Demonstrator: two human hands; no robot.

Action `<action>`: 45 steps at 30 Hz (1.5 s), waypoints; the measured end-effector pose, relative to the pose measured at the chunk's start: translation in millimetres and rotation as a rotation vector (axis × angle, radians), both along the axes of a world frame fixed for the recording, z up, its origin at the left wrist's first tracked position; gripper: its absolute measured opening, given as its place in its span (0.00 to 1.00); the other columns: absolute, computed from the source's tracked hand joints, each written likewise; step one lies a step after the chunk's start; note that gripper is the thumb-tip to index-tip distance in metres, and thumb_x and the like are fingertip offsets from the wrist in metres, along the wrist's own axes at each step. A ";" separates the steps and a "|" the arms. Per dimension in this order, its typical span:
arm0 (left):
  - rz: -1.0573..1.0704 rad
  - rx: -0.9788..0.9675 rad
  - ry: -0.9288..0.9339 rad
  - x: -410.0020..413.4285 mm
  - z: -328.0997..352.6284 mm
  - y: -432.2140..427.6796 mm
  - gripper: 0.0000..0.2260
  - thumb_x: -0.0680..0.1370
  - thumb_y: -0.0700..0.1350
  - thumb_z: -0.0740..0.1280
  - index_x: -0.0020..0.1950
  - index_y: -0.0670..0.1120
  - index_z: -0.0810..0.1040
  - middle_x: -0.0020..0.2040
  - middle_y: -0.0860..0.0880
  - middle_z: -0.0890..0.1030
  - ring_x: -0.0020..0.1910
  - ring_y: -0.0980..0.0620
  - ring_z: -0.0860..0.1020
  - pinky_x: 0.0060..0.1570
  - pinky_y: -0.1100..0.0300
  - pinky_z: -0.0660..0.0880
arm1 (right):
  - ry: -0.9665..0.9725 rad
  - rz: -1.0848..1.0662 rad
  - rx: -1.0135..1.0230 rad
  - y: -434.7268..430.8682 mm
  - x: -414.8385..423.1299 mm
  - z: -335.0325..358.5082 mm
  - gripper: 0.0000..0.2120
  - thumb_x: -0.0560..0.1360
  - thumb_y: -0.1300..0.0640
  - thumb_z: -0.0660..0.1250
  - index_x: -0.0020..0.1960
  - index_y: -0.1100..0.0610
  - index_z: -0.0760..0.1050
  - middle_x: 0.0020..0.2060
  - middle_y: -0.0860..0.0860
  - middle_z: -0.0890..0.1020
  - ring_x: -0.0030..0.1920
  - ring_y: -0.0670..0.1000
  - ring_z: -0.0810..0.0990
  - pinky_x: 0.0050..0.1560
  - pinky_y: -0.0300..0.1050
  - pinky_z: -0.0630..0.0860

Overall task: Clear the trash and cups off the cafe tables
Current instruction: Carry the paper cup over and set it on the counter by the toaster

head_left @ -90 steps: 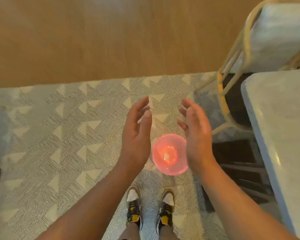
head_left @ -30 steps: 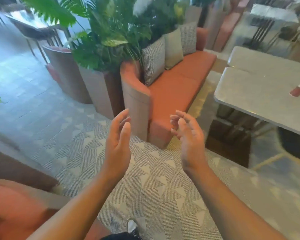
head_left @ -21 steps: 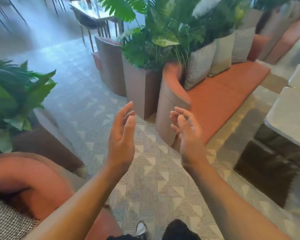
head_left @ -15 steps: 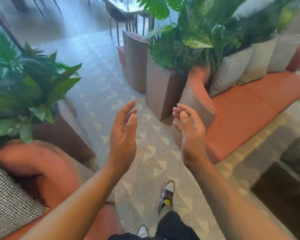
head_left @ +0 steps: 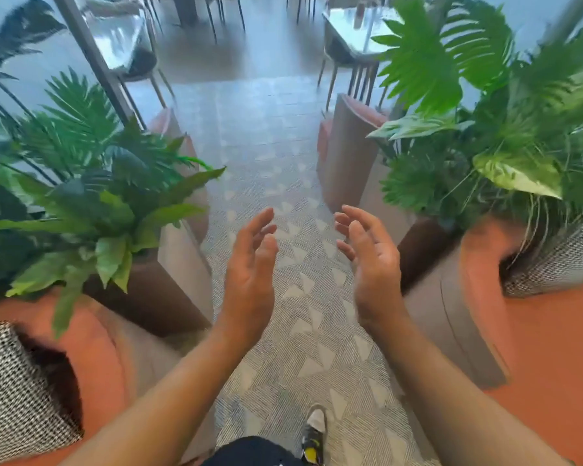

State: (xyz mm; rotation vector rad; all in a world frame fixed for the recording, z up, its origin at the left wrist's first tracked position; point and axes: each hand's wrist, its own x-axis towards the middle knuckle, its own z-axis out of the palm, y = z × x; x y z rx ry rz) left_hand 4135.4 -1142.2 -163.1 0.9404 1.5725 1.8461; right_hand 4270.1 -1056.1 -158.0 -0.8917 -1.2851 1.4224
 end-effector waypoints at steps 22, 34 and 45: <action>0.037 0.084 -0.040 -248.2 9.4 344.5 0.22 0.79 0.59 0.61 0.70 0.52 0.74 0.62 0.65 0.82 0.68 0.57 0.78 0.71 0.44 0.74 | -0.037 -0.017 0.032 340.6 -265.1 -0.6 0.21 0.73 0.39 0.67 0.60 0.48 0.82 0.57 0.48 0.87 0.64 0.52 0.83 0.70 0.60 0.75; 0.036 0.046 -0.034 -396.4 4.1 500.1 0.20 0.79 0.60 0.60 0.70 0.57 0.75 0.67 0.64 0.79 0.69 0.57 0.77 0.71 0.41 0.74 | -0.008 -0.001 -0.020 503.2 -432.0 -1.8 0.16 0.78 0.46 0.66 0.62 0.52 0.81 0.57 0.49 0.86 0.64 0.54 0.82 0.70 0.60 0.74; 0.146 -0.006 -0.062 -507.4 -20.6 698.5 0.17 0.80 0.61 0.61 0.68 0.62 0.76 0.68 0.61 0.80 0.70 0.56 0.77 0.71 0.41 0.74 | -0.023 0.085 -0.050 712.1 -548.7 -37.6 0.18 0.74 0.38 0.67 0.58 0.47 0.82 0.55 0.46 0.87 0.60 0.49 0.84 0.66 0.58 0.77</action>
